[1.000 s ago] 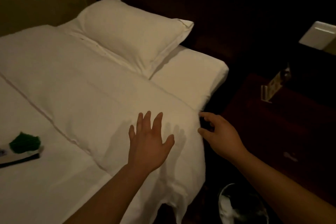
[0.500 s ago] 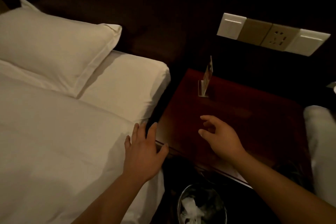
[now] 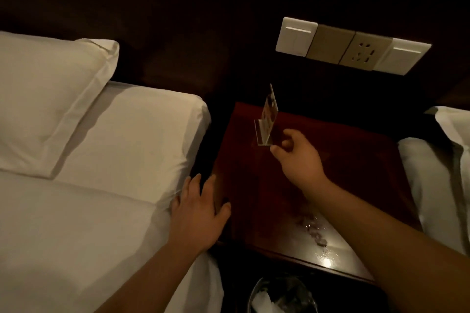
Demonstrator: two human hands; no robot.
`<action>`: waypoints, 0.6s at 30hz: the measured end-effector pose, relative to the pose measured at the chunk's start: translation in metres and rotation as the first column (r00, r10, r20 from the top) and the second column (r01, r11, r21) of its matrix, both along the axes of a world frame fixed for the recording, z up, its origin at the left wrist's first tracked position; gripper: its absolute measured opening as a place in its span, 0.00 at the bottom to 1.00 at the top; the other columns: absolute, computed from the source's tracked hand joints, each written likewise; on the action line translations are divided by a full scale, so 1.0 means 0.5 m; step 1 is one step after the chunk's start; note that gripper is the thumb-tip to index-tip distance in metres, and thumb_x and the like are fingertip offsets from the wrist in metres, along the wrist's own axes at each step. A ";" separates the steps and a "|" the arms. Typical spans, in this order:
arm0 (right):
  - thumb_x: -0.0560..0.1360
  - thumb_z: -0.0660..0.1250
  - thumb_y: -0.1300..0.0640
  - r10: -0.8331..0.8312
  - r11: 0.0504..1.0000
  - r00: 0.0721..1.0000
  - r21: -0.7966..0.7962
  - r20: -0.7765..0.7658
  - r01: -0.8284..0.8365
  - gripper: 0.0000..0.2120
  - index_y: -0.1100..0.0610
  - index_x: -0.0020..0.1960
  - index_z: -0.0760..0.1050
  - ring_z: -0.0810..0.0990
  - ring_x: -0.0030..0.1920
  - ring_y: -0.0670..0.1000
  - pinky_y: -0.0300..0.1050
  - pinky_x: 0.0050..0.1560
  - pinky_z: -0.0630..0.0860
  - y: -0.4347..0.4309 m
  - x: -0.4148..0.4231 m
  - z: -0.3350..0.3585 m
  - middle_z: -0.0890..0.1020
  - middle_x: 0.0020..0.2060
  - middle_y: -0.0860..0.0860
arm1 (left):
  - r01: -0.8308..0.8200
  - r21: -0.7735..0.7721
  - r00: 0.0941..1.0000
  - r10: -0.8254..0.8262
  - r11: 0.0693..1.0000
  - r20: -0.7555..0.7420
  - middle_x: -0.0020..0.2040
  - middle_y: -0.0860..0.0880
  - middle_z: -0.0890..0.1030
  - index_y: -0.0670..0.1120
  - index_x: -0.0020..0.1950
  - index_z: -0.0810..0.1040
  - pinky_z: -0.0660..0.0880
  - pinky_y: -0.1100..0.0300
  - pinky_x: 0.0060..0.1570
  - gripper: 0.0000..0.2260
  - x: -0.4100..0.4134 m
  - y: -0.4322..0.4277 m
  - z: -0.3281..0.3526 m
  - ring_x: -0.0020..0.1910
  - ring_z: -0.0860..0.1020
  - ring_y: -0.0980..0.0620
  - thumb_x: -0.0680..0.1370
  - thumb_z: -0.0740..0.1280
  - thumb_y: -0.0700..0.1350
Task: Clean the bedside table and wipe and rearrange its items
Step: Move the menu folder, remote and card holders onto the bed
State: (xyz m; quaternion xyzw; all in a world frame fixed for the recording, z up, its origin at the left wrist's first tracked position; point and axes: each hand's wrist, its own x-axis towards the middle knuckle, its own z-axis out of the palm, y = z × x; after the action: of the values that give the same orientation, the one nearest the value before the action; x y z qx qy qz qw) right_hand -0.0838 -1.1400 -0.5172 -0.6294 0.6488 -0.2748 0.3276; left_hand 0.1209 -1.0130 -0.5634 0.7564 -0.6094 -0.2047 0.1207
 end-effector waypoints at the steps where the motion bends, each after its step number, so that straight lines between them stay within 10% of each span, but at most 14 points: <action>1: 0.77 0.67 0.47 -0.031 0.999 0.999 -0.026 -0.011 0.030 0.29 0.50 0.74 0.62 0.78 0.45 0.44 0.38 0.34 0.74 -0.023 0.009 0.004 0.75 0.60 0.47 | 0.010 0.001 1.000 -0.010 1.000 -0.002 0.79 0.45 0.58 0.54 0.79 0.55 0.60 0.41 0.73 0.34 0.007 -0.012 -0.005 0.79 0.55 0.45 0.75 0.54 0.65; 6: 0.74 0.68 0.40 -0.137 0.991 0.989 -0.006 -0.051 0.137 0.37 0.53 0.76 0.59 0.75 0.62 0.57 0.49 0.50 0.77 -0.143 0.044 0.009 0.71 0.68 0.56 | 0.017 0.049 0.997 -0.013 0.999 -0.082 0.79 0.43 0.58 0.53 0.79 0.55 0.63 0.46 0.73 0.32 0.023 -0.053 -0.046 0.77 0.58 0.42 0.77 0.60 0.61; 18: 0.78 0.63 0.52 -0.113 0.992 0.991 0.049 -0.077 0.117 0.11 0.60 0.50 0.78 0.84 0.43 0.58 0.60 0.44 0.83 -0.221 0.029 -0.018 0.83 0.45 0.57 | -0.008 0.141 0.984 0.033 0.990 -0.173 0.77 0.48 0.58 0.56 0.78 0.53 0.74 0.44 0.62 0.33 0.003 -0.071 -0.084 0.74 0.64 0.45 0.76 0.59 0.63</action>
State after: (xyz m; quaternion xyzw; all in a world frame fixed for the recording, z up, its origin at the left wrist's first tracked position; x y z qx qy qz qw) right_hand -0.0695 -1.2503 -0.5263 -0.5917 0.7028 -0.2527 0.3035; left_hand 0.1222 -1.0485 -0.6057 0.7484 -0.5727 -0.3114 0.1225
